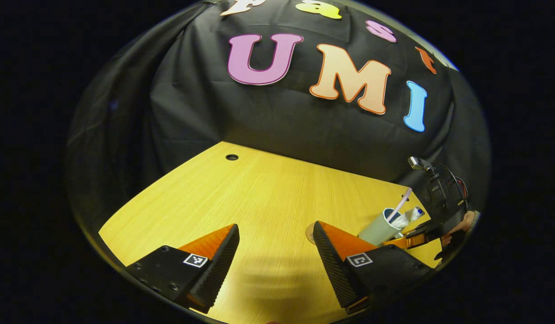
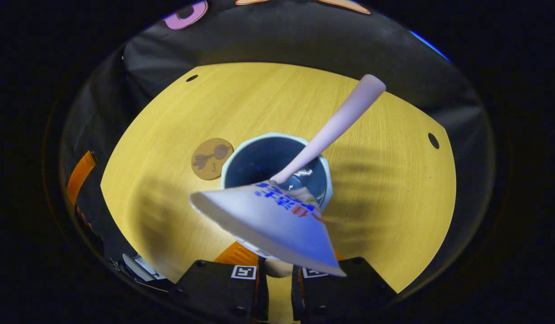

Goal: Put the toothbrush and toothpaste on the desktop into the cup, then pick up the cup and place it on the coaster on the desktop.

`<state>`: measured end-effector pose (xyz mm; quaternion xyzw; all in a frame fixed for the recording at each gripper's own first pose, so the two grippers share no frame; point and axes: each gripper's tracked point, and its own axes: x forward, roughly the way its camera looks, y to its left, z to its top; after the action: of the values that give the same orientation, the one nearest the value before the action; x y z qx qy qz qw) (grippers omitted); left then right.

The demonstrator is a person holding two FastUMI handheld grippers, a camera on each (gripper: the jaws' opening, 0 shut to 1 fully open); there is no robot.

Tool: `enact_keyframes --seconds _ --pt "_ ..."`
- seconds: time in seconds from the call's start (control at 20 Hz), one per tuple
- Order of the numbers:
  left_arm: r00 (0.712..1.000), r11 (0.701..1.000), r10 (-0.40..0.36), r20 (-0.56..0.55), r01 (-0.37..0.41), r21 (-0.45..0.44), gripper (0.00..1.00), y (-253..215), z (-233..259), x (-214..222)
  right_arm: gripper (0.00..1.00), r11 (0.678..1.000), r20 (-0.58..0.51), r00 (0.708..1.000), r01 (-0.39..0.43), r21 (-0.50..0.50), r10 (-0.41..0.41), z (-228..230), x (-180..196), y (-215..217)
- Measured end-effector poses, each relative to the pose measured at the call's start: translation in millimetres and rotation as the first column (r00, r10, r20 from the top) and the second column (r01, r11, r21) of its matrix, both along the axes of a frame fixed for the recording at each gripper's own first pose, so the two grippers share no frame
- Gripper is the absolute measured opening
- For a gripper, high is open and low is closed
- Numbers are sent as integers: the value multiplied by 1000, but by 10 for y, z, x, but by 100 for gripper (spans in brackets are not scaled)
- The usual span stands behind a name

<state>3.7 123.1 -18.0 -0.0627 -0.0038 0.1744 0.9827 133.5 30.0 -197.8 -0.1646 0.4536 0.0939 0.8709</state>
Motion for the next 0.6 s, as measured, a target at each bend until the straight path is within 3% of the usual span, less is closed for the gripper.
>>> enact_keyframes --seconds 0.6 --pt "995 996 84 -62 -85 -18 95 579 -330 -406 19 990 -19 990 -143 -16 142 -136 236 1200"
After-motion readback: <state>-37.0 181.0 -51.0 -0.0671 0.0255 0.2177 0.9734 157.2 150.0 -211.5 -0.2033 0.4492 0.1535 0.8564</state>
